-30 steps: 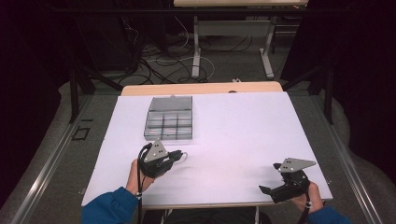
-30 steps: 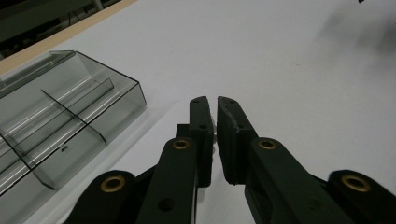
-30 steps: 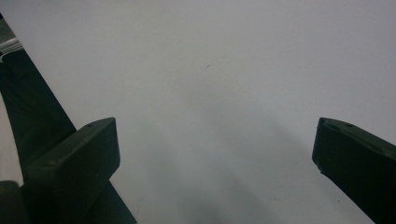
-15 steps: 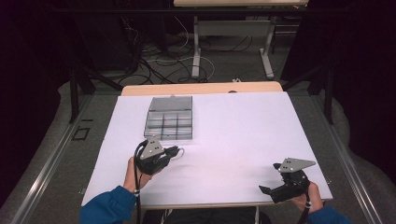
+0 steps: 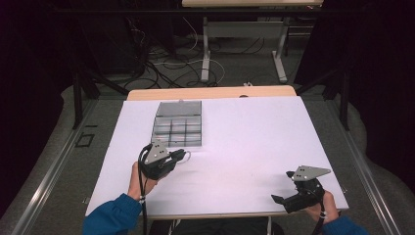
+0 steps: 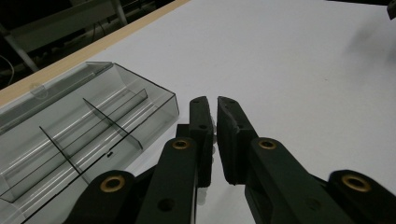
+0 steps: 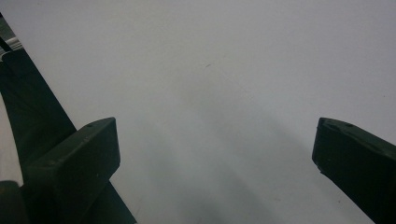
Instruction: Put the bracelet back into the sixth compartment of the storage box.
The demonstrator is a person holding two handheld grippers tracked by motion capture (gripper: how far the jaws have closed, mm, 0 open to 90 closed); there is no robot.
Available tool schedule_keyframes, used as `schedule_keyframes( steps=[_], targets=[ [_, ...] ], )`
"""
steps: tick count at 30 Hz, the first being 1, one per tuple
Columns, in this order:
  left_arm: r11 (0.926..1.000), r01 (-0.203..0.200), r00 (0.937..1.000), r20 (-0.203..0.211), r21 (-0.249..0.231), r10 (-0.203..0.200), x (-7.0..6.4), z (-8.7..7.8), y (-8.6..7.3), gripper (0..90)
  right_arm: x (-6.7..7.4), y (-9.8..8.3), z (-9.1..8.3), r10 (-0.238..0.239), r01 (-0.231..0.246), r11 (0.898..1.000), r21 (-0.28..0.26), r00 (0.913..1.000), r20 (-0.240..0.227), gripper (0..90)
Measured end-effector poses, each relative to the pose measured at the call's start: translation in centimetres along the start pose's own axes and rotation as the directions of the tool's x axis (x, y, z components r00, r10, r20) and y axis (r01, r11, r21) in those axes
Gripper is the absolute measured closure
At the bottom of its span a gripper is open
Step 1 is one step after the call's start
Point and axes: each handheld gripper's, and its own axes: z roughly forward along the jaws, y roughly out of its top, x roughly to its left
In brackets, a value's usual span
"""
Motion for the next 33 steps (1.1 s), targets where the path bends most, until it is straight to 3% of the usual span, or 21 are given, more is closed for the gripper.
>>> schedule_keyframes(
  steps=[33],
  targets=[
    [0.9988, 0.009, 0.9978, -0.064, -0.048, -0.012, 1.9, 0.1, 1.1, 85.1, 0.0, 0.0, 0.1, 0.003, -0.003, 1.0, 0.001, 1.0, 0.002, 0.4]
  ],
)
